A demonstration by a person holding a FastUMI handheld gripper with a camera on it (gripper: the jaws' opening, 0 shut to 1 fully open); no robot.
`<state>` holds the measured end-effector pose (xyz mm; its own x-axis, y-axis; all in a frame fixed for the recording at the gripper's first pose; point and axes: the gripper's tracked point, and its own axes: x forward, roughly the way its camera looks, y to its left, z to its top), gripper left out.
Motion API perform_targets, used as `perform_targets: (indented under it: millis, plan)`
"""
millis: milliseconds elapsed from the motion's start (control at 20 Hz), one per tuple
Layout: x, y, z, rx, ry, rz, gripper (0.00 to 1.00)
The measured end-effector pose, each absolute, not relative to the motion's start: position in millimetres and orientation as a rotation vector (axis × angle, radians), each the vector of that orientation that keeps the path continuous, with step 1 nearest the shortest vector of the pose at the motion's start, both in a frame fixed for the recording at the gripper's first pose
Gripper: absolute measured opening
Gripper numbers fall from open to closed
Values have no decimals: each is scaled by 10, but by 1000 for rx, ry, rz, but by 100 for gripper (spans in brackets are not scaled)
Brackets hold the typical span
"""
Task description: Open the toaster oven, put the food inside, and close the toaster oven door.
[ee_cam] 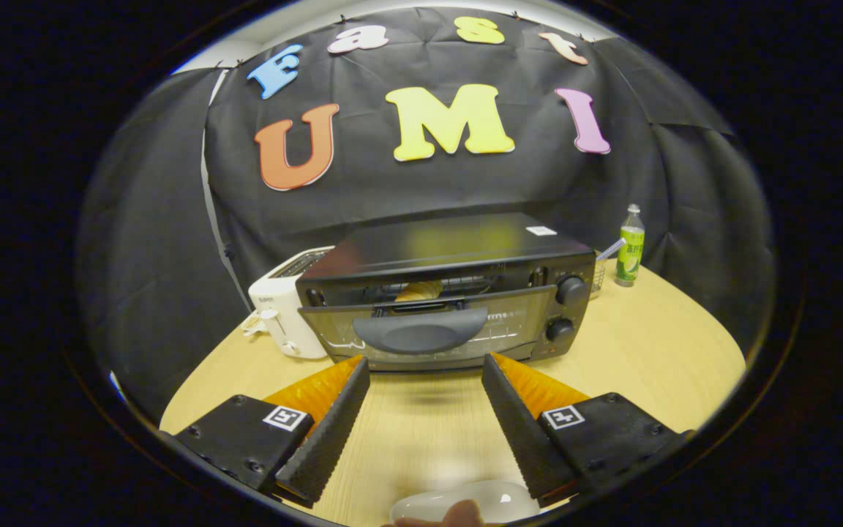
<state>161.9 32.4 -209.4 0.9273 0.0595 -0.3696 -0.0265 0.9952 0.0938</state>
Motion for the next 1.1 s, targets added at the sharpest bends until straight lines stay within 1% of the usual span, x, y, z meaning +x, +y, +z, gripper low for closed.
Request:
perform_targets:
  millis: [150, 300, 500, 600, 800, 1000, 1100]
  plan:
    - [1444, 293, -1681, 96, 300, 49, 100]
    - [1156, 240, -1092, 94, 188, 56, 100]
    - [603, 113, -241, 66, 4, 34, 100]
    - [255, 95, 63, 71, -64, 21, 100]
    - [-312, 152, 288, 57, -93, 34, 100]
    - [-564, 319, 229, 7, -87, 66, 100]
    - [-545, 354, 126, -18, -66, 75, 100]
